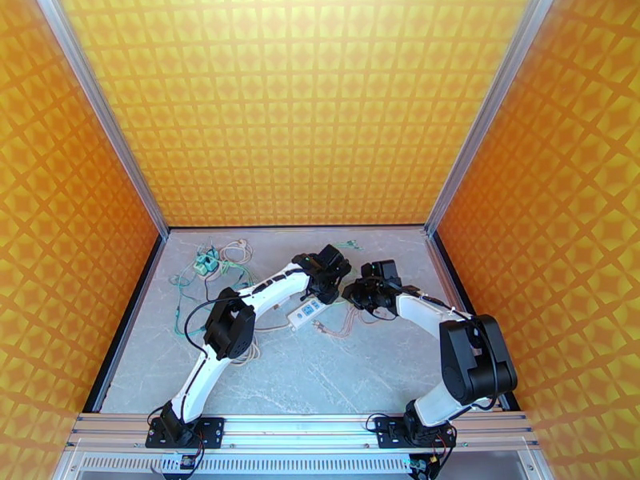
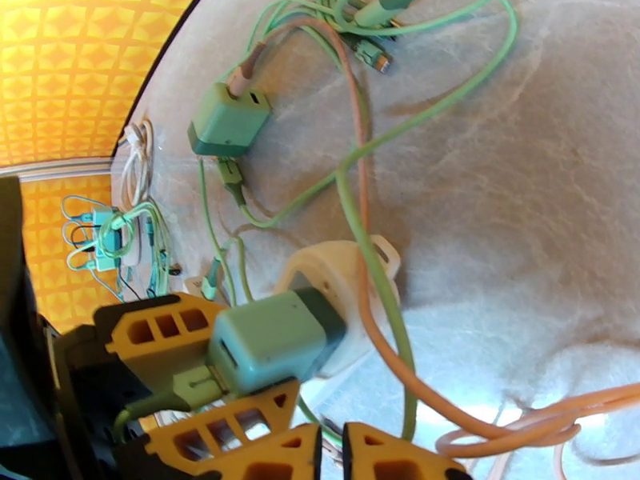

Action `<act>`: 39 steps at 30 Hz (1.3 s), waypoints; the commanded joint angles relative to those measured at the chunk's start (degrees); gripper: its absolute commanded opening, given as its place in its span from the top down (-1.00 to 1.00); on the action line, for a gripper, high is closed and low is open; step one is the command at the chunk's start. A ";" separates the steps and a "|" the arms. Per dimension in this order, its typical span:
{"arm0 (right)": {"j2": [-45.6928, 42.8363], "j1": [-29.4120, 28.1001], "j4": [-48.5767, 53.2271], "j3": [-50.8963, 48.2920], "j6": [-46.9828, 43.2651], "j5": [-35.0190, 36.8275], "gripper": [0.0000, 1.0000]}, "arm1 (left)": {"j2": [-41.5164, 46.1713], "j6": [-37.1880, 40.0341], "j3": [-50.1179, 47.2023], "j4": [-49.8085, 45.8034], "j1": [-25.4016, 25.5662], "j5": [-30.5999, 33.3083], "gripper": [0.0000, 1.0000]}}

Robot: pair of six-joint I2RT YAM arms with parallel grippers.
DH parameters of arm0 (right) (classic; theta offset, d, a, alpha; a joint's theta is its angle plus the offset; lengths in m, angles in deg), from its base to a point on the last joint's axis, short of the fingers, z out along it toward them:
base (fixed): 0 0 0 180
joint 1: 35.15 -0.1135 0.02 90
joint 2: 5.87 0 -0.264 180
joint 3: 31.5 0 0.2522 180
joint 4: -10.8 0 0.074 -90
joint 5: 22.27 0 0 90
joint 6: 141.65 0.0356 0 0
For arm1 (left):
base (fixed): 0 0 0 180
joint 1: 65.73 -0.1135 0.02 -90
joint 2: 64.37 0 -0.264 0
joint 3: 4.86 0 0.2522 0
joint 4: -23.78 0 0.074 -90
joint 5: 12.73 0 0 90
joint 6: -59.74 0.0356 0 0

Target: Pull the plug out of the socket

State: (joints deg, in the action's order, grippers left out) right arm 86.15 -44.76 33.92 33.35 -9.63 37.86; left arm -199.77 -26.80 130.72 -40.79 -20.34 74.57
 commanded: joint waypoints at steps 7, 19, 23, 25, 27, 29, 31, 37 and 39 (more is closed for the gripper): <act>-3.37 -6.50 -29.84 -15.95 18.98 -0.08 0.75 | -0.29 -0.52 1.55 -0.18 0.22 0.38 0.41; 10.62 -20.33 -73.57 -27.58 44.40 15.79 1.00 | -2.72 0.27 3.69 -1.31 0.23 -0.29 0.41; 15.97 -22.27 -80.40 -27.54 49.06 19.28 1.00 | -3.42 0.74 4.37 -1.99 0.22 -0.56 0.42; 15.37 -22.73 -80.14 -27.54 48.64 20.86 1.00 | -3.56 0.93 4.47 -2.26 0.22 -0.60 0.42; 14.88 -22.79 -79.96 -27.23 48.72 21.63 1.00 | -3.65 1.10 4.47 -2.37 0.17 -0.73 0.42; 14.93 -22.83 -79.65 -26.98 49.26 22.30 1.00 | -3.74 1.19 4.48 -2.46 0.22 -0.91 0.42; 16.08 -22.83 -79.60 -26.27 49.69 21.90 1.00 | -3.74 1.15 4.44 -2.58 0.23 -0.90 0.42; 19.05 -22.91 -79.51 -25.43 51.85 22.76 1.00 | -3.91 1.20 4.48 -2.73 0.23 -1.08 0.42; 19.16 -22.92 -78.05 -25.97 52.44 23.34 1.00 | -3.99 1.10 4.52 -2.76 0.17 -1.17 0.42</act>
State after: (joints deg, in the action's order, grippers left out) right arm 104.32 -67.36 -44.21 7.41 40.66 59.17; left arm -202.46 -26.34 133.96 -42.26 -20.34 74.50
